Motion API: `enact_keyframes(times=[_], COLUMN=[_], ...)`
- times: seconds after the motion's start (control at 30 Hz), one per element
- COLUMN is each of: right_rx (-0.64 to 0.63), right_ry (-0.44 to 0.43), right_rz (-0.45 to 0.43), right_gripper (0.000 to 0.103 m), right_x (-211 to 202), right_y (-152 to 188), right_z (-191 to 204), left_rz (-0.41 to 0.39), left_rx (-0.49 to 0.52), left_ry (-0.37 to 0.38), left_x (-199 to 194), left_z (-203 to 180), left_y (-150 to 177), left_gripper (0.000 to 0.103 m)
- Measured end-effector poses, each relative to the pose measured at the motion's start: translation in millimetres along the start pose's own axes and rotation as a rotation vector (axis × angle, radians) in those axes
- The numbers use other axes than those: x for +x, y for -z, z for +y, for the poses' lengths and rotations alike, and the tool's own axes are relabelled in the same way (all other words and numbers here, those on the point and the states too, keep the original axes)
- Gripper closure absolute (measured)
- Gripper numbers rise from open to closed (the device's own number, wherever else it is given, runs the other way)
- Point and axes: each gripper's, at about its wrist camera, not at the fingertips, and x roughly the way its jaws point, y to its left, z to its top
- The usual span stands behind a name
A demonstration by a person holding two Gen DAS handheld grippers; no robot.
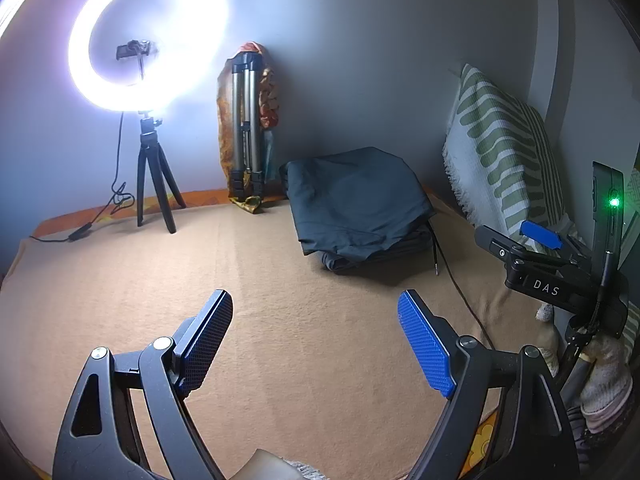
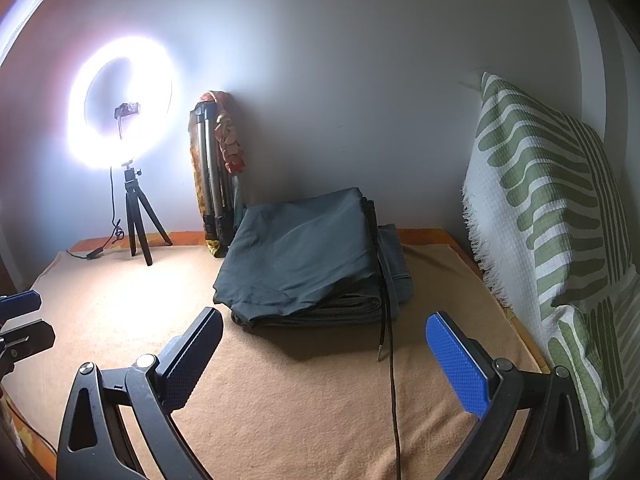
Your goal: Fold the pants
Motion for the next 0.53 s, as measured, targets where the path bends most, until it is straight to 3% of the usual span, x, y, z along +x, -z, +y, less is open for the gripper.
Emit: enact_keyframes(times=[0.53], right_rx=[0.004], right_ry=[-0.018], right_rz=[0.014], right_gripper=[0.0], right_x=[0.5], right_y=[1.7], right_z=[0.1], left_rz=[-0.031], left_rx=[0.023], left_ry=[-0.003], left_x=[-3.5], left_z=[-0.3], left_y=[-0.8], left_gripper=[0.018])
